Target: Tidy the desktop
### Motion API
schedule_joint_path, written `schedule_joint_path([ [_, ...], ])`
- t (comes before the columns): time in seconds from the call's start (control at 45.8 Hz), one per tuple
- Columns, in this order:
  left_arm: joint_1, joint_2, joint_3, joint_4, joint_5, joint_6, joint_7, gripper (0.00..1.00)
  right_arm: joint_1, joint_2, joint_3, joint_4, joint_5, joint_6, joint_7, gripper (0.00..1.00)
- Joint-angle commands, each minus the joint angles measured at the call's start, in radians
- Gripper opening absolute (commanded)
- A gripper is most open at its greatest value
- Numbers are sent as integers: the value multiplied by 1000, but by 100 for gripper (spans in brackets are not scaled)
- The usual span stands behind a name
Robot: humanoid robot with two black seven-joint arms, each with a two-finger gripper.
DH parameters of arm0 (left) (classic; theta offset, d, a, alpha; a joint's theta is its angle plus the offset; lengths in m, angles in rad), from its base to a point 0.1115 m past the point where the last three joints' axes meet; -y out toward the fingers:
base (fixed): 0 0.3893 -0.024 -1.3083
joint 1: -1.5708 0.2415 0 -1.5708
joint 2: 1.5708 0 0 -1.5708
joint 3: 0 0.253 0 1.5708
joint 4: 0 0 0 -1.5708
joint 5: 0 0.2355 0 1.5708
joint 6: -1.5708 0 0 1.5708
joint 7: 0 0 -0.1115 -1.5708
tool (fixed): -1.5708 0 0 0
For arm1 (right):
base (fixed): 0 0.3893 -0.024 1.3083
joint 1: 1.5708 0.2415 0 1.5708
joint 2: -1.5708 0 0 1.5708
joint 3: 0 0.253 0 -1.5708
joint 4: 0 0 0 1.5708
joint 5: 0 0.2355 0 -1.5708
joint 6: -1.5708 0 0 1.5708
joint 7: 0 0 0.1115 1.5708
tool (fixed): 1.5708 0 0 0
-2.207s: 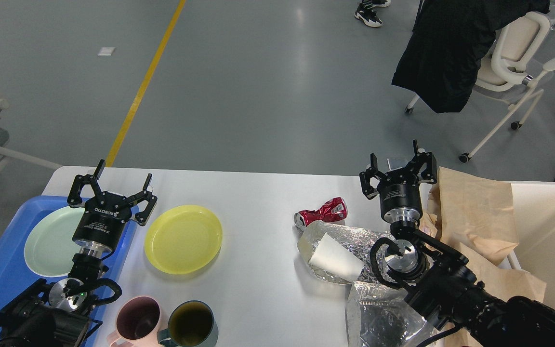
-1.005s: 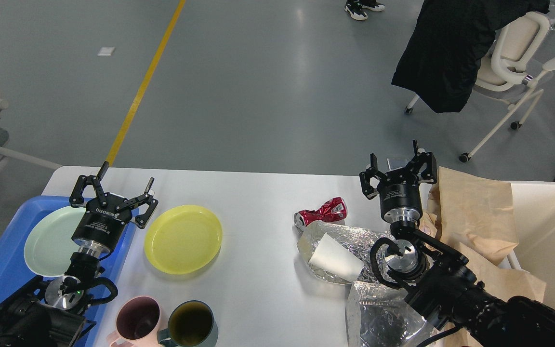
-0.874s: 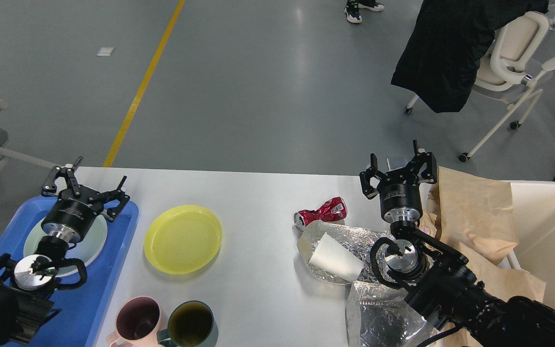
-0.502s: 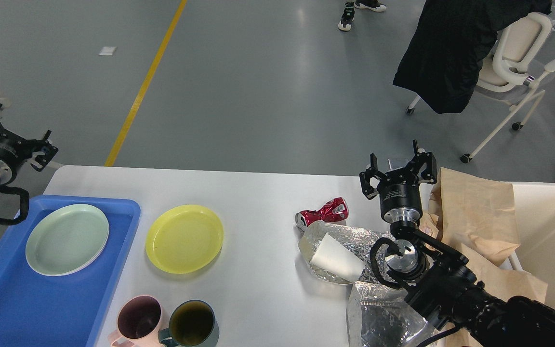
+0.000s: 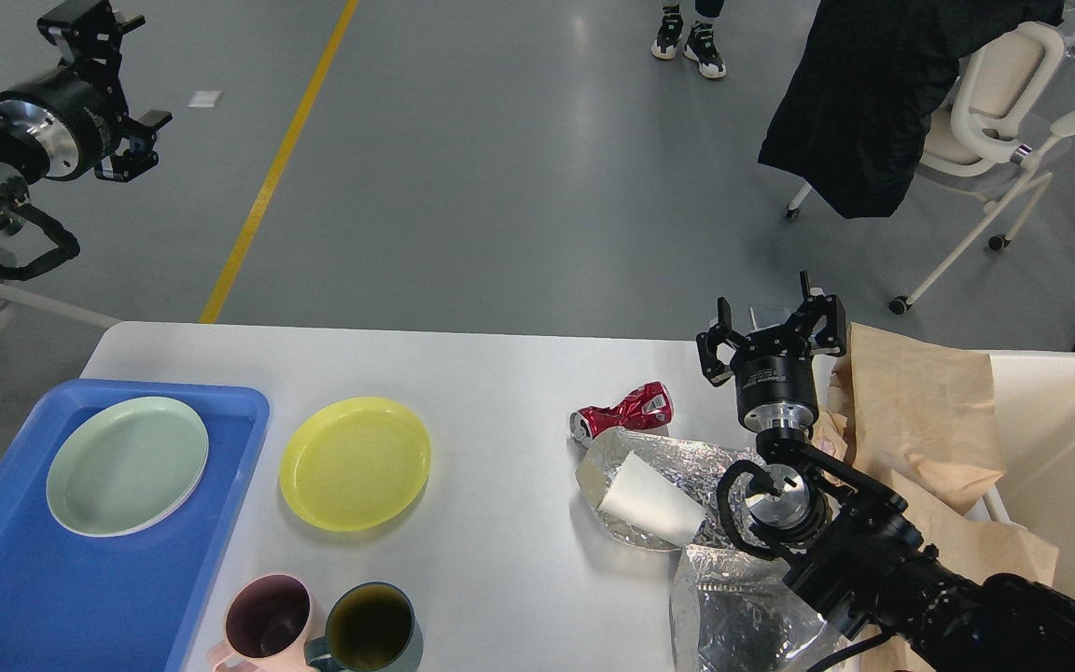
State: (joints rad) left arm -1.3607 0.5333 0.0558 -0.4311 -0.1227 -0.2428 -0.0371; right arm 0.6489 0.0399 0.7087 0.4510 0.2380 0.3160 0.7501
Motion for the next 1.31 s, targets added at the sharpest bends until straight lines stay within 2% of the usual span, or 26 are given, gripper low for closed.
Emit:
schedule_joint_path([
  [0.0,-164,-12,312,-104,0,-10,0,100,0,0,0,0,0,0,0,100],
  [0.109,-333,-30,619,-253,0,-39,-1,100,0,0,0,0,0,0,0,100],
  [0.218,-443,-67,863,-385,0,-114,-1,100,0,0,0,0,0,0,0,100],
  [0.284,-462,-91,944,-440,0,-176,-1,100,0,0,0,0,0,0,0,100],
  [0.481,-477,-99,1013,-607,0,-341,-3,100,0,0,0,3,1,0,-2,100],
  [0.568,-566,-76,1156,-666,0,-375,-3,100,0,0,0,3,0,0,-2,100],
  [0.634,-649,-84,1263,-710,-8,-386,-30,100,0,0,0,3,0,0,-2,100],
  [0.765,-684,-119,1273,-853,-9,-389,-109,100,0,0,0,5,0,0,-2,100],
  [0.939,-793,-116,1464,-876,-2,-398,-116,100,0,0,0,6,0,0,-2,100],
  [1.18,-781,-150,1463,-904,2,-645,-109,100,0,2,0,8,1,0,-2,100],
  [1.289,-764,-165,1470,-903,2,-717,-106,100,0,0,0,9,0,0,-2,100],
])
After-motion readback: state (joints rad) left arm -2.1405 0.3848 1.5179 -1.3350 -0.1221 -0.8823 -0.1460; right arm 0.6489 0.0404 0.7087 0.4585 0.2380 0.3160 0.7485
